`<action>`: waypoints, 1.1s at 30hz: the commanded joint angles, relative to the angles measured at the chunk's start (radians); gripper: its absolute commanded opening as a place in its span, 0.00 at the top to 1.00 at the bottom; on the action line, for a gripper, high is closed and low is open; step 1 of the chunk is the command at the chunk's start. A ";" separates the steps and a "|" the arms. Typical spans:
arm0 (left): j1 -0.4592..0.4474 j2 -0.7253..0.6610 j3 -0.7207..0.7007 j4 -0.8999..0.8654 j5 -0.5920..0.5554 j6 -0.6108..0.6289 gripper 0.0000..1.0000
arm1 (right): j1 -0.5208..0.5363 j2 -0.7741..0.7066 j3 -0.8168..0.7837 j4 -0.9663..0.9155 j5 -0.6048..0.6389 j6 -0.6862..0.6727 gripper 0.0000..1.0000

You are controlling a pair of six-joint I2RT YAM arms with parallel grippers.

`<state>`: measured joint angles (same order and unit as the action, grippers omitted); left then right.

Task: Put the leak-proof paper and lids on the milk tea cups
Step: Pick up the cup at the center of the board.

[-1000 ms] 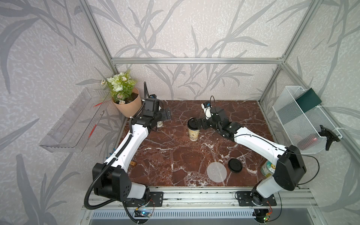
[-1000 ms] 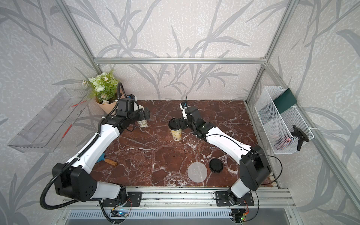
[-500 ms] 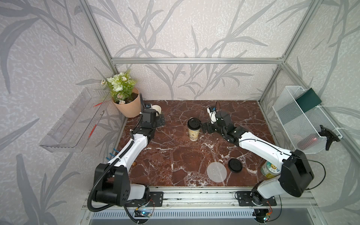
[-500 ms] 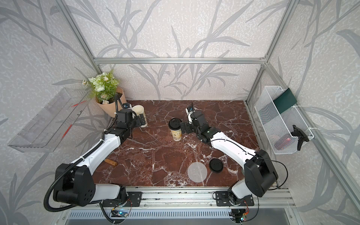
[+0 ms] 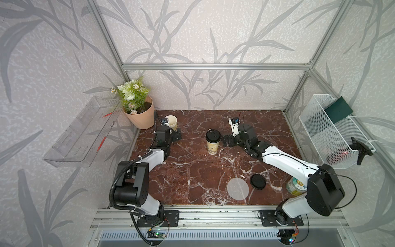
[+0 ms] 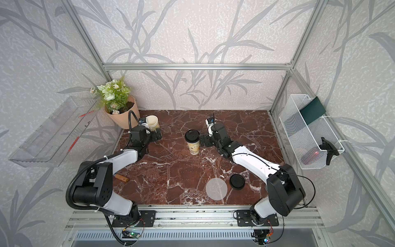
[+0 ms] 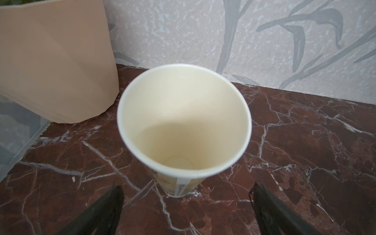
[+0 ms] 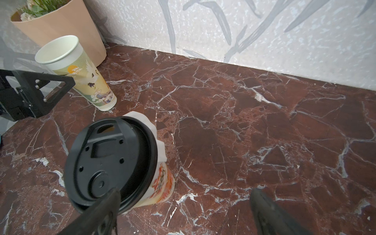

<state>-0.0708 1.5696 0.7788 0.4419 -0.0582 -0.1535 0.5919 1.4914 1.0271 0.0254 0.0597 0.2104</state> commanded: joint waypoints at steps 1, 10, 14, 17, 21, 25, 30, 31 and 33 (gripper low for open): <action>0.009 0.039 0.024 0.083 -0.021 0.037 0.01 | -0.008 -0.023 -0.011 0.040 -0.016 0.008 0.01; 0.038 0.098 0.046 0.166 -0.012 0.037 0.01 | -0.012 -0.029 -0.004 0.048 -0.039 0.004 0.01; 0.050 0.127 0.060 0.186 0.013 0.050 0.01 | -0.012 -0.036 -0.009 0.059 -0.058 0.009 0.01; 0.058 0.153 0.081 0.185 0.033 0.055 0.01 | -0.011 -0.044 -0.007 0.053 -0.060 0.008 0.01; 0.060 0.177 0.088 0.237 0.050 0.074 0.01 | -0.011 -0.059 -0.008 0.051 -0.062 0.003 0.01; 0.061 0.213 0.124 0.227 0.052 0.092 0.01 | -0.010 -0.067 -0.014 0.057 -0.063 0.007 0.01; 0.063 0.255 0.162 0.237 0.065 0.129 0.06 | -0.011 -0.071 -0.018 0.062 -0.069 0.008 0.01; 0.063 0.259 0.169 0.231 0.066 0.134 0.07 | -0.011 -0.071 -0.018 0.062 -0.069 0.008 0.01; 0.064 0.265 0.177 0.223 0.075 0.138 0.10 | -0.011 -0.074 -0.022 0.065 -0.068 0.008 0.01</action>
<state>-0.0143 1.8244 0.9260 0.6430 -0.0017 -0.0544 0.5850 1.4479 1.0199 0.0650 -0.0021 0.2134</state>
